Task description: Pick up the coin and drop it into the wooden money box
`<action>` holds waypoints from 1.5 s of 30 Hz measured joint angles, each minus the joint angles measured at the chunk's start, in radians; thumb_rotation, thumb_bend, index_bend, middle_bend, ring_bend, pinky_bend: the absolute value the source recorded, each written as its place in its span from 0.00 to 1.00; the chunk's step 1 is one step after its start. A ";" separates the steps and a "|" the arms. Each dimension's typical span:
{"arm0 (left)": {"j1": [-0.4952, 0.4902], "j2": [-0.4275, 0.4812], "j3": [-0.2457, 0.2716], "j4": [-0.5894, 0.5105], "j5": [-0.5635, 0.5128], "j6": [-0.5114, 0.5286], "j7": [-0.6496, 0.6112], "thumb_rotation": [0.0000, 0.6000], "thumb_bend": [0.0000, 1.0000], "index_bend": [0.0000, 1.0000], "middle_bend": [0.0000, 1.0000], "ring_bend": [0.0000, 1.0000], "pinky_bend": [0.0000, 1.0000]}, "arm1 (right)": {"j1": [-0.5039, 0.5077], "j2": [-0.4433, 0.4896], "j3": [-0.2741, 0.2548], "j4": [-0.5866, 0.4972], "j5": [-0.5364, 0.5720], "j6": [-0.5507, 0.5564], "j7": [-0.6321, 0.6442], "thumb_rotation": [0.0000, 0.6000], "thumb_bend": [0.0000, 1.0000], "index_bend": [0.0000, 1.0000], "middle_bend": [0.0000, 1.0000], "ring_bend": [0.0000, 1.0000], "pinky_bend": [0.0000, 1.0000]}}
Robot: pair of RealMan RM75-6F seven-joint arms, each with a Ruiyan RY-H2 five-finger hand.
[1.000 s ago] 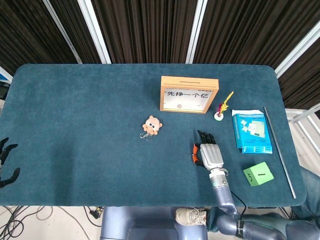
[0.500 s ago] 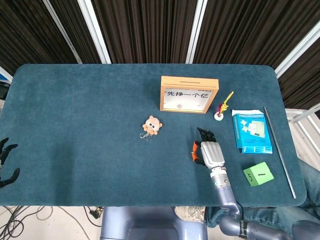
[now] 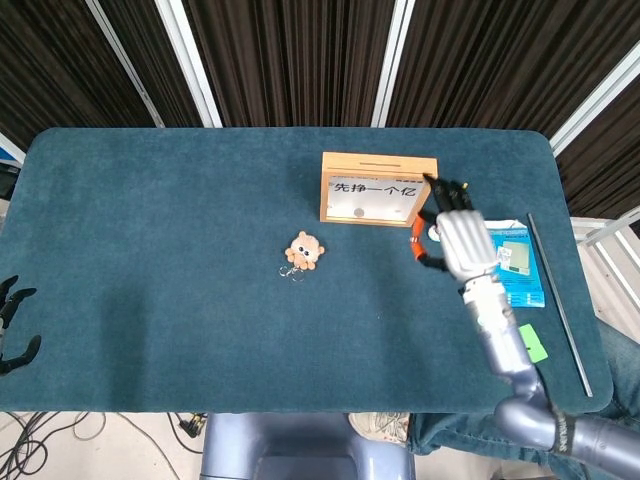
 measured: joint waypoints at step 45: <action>-0.017 0.019 -0.010 -0.027 -0.082 -0.062 -0.004 1.00 0.37 0.19 0.00 0.00 0.00 | 0.646 -0.073 -0.064 0.910 0.465 -0.798 0.295 1.00 0.47 0.66 0.01 0.00 0.00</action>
